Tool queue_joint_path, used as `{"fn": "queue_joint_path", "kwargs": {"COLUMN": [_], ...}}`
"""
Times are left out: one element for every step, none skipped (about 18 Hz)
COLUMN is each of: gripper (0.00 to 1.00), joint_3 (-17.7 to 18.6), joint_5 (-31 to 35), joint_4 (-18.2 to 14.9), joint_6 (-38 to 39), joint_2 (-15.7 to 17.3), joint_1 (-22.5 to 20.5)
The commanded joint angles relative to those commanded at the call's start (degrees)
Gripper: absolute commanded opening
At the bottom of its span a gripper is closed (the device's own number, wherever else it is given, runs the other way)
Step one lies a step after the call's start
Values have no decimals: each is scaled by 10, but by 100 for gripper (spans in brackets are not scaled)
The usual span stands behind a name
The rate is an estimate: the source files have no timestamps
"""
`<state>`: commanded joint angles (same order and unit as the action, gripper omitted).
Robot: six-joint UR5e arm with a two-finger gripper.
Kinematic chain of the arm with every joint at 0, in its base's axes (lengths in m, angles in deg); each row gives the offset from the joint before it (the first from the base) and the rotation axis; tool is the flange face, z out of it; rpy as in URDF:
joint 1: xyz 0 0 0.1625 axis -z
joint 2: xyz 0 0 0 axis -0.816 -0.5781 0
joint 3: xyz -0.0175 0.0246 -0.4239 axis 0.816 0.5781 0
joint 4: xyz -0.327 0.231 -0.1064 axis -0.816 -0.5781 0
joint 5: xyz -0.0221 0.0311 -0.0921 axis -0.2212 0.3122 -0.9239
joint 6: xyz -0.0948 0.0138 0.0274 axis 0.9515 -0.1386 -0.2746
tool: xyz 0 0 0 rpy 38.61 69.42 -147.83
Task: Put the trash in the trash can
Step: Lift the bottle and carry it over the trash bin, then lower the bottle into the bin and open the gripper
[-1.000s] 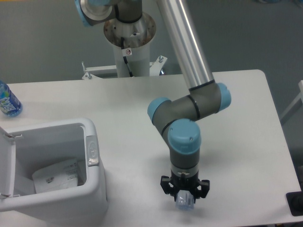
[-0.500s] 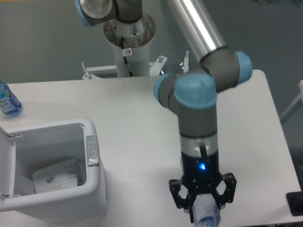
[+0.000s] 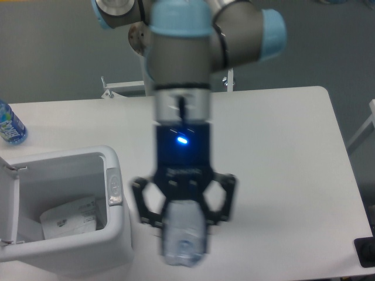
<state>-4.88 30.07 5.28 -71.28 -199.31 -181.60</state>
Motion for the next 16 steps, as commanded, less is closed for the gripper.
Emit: {"fn": "queue_joint_path", "kwargs": {"gripper": [60, 60, 60, 60, 60, 60, 60, 60, 60, 60, 60, 60, 60, 61, 63, 64], "joint_3": [-3, -4, -4, -4, -4, -4, -4, -3, -3, -2, 0, 3, 10, 17, 23, 25], "joint_5": [-2, -4, -4, -4, -4, -4, -4, -4, -4, -4, -4, -4, -4, -4, -4, -4], "joint_4": [0, 0, 0, 0, 0, 0, 0, 0, 0, 0, 0, 0, 0, 0, 1, 1], "joint_6": [-2, -3, -4, -3, -2, -1, 0, 0, -1, 0, 0, -1, -1, -1, -1, -1], "joint_2": [4, 7, 7, 7, 7, 7, 7, 6, 4, 3, 0, -3, -4, -4, -7, -10], "joint_1": [2, 9, 18, 25, 35, 47, 51, 54, 60, 65, 69, 77, 82, 84, 87, 89]}}
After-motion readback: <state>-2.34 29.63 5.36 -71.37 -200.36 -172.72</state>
